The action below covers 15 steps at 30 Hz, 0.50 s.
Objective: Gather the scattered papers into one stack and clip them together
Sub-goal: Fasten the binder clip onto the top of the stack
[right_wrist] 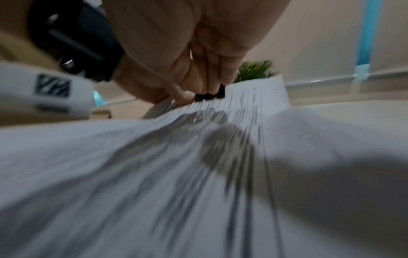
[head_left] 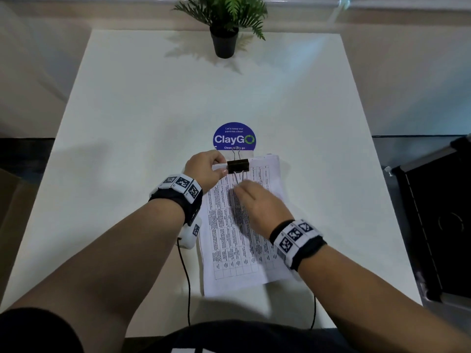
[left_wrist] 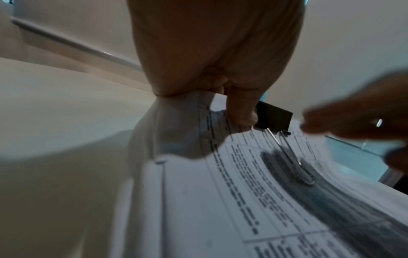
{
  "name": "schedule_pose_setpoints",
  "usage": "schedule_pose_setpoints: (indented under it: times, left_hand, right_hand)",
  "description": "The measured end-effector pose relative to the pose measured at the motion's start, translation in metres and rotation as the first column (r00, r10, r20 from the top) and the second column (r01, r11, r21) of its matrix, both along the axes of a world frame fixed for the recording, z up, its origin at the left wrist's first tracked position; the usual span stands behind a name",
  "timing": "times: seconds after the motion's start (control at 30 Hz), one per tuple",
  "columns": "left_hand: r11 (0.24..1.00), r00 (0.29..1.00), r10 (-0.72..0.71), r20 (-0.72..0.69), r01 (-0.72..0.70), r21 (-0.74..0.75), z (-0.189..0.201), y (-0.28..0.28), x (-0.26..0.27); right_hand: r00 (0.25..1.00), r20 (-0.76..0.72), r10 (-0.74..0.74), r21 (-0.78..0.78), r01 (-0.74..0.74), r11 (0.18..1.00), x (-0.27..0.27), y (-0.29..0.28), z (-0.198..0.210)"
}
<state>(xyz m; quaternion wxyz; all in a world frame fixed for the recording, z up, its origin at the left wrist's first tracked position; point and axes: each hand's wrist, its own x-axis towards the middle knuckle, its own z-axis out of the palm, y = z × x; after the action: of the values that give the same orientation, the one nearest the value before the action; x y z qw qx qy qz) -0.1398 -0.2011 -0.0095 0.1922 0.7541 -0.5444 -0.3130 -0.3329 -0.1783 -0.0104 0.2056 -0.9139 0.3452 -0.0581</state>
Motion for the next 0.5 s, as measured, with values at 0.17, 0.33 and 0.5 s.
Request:
schedule_pose_setpoints:
  times: [0.17, 0.33, 0.5]
  left_hand:
    - [0.994, 1.000, 0.028, -0.012, -0.029, -0.108, 0.019, 0.009, -0.013]
    - [0.972, 0.996, 0.047, 0.070, -0.029, -0.234, 0.048, 0.018, -0.024]
    - [0.955, 0.985, 0.042, 0.166, 0.009, -0.295, 0.069, 0.026, -0.031]
  right_hand:
    - [0.999, -0.031, -0.014, -0.164, 0.009, 0.986, 0.009, -0.044, 0.027]
    - [0.989, -0.138, 0.046, -0.173, -0.069, 0.982, 0.008, -0.062, 0.057]
    - [0.973, -0.224, -0.045, -0.084, 0.027, 0.996, 0.011, -0.068, 0.088]
